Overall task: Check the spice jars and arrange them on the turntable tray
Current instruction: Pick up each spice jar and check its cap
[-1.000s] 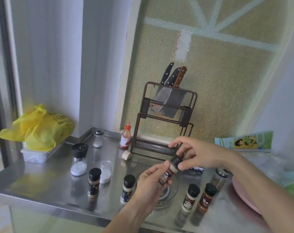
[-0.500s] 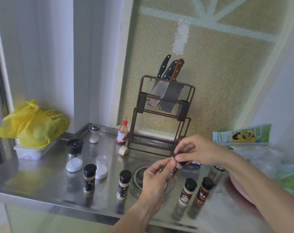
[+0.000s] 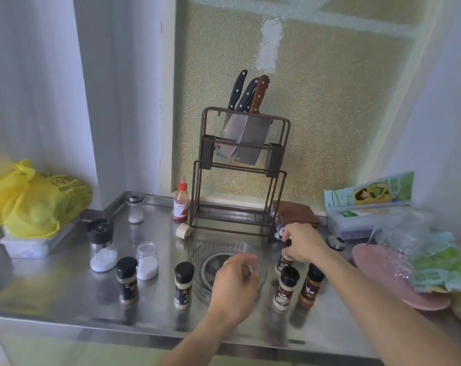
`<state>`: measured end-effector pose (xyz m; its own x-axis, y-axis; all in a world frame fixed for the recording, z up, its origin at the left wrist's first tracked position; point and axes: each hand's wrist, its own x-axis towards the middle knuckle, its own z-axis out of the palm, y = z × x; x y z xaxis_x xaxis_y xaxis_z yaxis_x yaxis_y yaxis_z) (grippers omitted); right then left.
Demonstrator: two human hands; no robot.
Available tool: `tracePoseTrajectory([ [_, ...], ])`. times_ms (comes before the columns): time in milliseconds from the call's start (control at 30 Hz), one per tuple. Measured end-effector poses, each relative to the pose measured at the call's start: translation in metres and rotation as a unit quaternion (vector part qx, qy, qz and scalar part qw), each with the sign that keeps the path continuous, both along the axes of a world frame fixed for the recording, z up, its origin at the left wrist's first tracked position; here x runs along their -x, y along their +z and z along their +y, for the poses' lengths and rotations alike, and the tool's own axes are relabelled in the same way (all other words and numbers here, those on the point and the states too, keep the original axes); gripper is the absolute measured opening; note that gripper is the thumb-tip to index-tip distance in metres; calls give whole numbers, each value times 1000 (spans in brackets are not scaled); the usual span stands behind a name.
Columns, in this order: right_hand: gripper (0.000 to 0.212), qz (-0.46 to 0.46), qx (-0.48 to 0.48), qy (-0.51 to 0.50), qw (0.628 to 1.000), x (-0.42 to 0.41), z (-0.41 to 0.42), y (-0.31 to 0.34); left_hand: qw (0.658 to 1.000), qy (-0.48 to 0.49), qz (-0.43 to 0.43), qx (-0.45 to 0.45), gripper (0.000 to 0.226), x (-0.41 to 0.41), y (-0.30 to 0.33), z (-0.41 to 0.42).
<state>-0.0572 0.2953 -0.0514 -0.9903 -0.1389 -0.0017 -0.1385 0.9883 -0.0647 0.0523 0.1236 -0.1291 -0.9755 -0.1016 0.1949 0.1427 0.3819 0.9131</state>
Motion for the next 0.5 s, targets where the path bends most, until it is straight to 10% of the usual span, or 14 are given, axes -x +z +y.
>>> tracePoseTrajectory([
  [500,52,17,-16,92,995,-1,-55,29,990,95,73,77,15,-25,66,-123],
])
